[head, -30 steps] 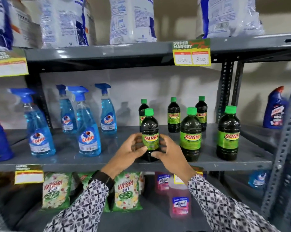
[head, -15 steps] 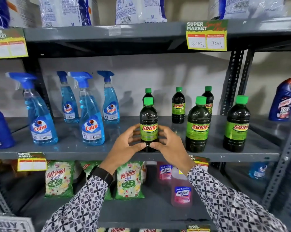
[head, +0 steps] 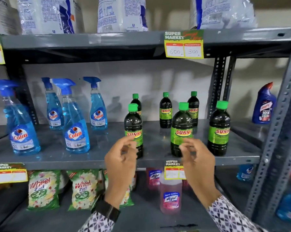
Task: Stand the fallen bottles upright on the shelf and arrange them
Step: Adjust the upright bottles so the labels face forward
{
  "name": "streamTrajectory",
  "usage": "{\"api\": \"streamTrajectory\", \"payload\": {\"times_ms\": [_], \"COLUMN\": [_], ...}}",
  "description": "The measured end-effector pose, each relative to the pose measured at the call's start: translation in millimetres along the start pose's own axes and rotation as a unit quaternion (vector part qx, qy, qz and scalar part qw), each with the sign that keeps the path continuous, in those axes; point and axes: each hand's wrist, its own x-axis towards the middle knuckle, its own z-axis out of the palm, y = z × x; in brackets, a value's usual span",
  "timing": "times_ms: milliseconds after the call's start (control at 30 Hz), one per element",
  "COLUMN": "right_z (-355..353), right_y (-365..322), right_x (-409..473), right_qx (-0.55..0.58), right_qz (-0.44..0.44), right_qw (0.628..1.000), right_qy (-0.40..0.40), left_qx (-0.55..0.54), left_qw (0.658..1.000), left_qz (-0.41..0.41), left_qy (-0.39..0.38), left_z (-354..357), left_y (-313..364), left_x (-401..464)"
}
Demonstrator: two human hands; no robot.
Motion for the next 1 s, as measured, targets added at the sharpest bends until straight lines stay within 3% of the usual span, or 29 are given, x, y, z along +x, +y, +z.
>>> {"api": "streamTrajectory", "payload": {"times_ms": [67, 200, 333, 567, 867, 1000], "right_z": [-16, -28, -26, -18, -23, -61], "right_y": [14, 32, 34, 36, 39, 46], "right_x": [10, 33, 48, 53, 47, 35], "right_qx": [-0.005, 0.061, 0.05, 0.081, 0.099, 0.063], "right_qz": [0.029, 0.111, 0.111, 0.095, 0.081, 0.05], "right_qw": [1.0, 0.981, 0.972, 0.969, 0.967, 0.995], "right_qy": [0.0, -0.147, -0.2, -0.215, -0.219, -0.065], "left_qx": [0.026, 0.058, 0.014, 0.05, 0.06, 0.064], "left_qw": [0.996, 0.96, 0.93, 0.957, 0.966, 0.997], "left_qz": [0.003, -0.055, -0.1, -0.057, -0.051, 0.041], "left_qy": [-0.088, -0.267, -0.353, -0.281, -0.246, -0.016], "left_z": [28, 75, 90, 89, 89, 90], "left_y": [10, 8, -11, -18, -15, 4], "left_x": [-2, 20, 36, 32, 18, -12]}}
